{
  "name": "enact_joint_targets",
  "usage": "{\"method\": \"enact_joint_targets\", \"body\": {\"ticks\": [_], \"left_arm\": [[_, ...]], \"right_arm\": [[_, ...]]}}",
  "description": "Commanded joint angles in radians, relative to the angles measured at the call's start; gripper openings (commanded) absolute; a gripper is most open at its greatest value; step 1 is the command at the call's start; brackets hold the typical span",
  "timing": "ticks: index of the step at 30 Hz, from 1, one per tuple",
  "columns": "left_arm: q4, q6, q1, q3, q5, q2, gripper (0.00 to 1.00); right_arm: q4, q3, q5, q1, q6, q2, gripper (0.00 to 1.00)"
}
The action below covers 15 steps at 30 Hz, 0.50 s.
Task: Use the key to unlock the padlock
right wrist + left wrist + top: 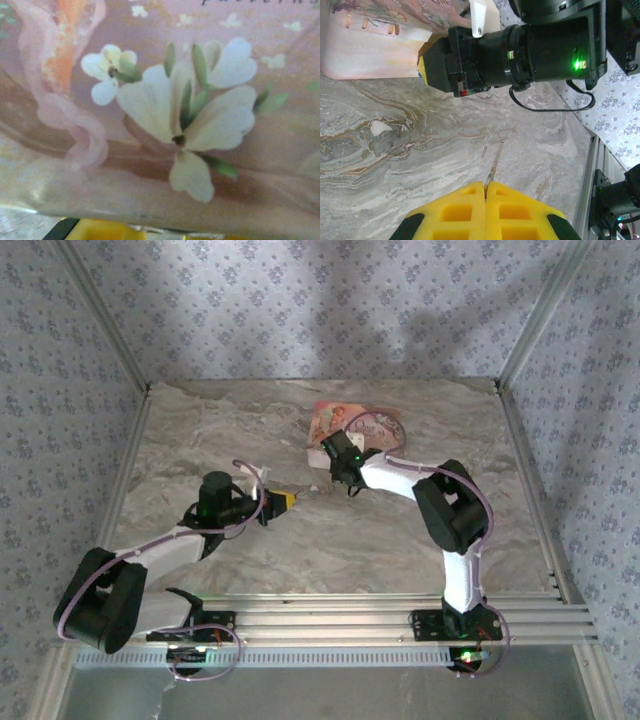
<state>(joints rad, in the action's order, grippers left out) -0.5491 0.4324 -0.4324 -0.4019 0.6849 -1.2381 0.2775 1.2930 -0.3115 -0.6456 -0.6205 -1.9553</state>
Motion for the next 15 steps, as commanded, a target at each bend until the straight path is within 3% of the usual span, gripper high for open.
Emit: {"method": "enact_joint_targets", "body": {"ticks": [1, 4, 8, 15], "left_arm": [[-0.005, -0.068, -0.033, -0.011, -0.012, -0.003, 0.00], [-0.036, -0.057, -0.065, -0.040, -0.024, -0.052, 0.00], [-0.196, 0.025, -0.075, -0.042, -0.031, -0.130, 0.00], [-0.371, 0.060, -0.091, -0.043, -0.047, -0.226, 0.00]], "right_arm": [[0.036, 0.001, 0.169, 0.018, 0.014, 0.101, 0.00], [0.076, -0.002, 0.313, 0.040, 0.000, 0.149, 0.00], [0.114, 0.004, 0.491, 0.078, -0.060, 0.199, 0.00], [0.158, 0.016, 0.681, 0.106, -0.136, 0.280, 0.00]]}}
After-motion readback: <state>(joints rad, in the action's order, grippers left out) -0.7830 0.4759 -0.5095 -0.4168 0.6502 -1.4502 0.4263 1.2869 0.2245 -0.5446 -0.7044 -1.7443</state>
